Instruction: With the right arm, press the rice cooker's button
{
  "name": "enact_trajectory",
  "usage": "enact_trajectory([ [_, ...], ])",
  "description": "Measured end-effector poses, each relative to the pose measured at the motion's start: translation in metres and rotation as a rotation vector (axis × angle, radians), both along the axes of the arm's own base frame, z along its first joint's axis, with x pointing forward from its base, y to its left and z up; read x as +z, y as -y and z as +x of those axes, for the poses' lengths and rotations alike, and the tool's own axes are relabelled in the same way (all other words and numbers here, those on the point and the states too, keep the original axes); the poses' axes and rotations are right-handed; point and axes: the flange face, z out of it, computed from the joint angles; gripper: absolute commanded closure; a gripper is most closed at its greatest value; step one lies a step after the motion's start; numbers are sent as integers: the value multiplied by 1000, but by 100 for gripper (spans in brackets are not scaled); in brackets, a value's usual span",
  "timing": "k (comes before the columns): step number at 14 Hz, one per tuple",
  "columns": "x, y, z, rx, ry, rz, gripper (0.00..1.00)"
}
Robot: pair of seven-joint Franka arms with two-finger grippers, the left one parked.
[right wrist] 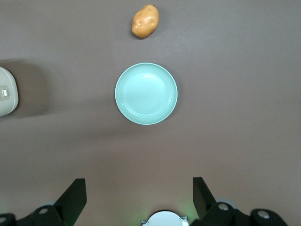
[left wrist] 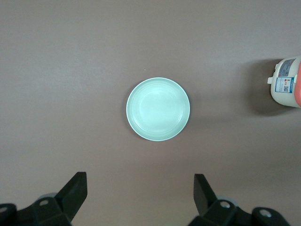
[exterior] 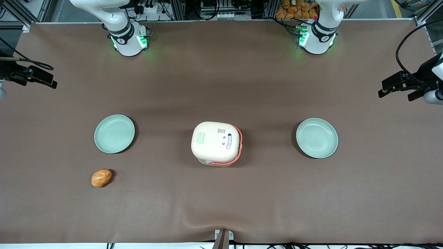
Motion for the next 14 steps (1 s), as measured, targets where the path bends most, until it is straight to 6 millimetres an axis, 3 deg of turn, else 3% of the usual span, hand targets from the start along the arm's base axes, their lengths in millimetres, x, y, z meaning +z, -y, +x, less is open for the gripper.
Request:
enact_trajectory([
  [11,0,-3,0,11,2,1,0],
  [14,0,-16,0,38,1,2,0],
])
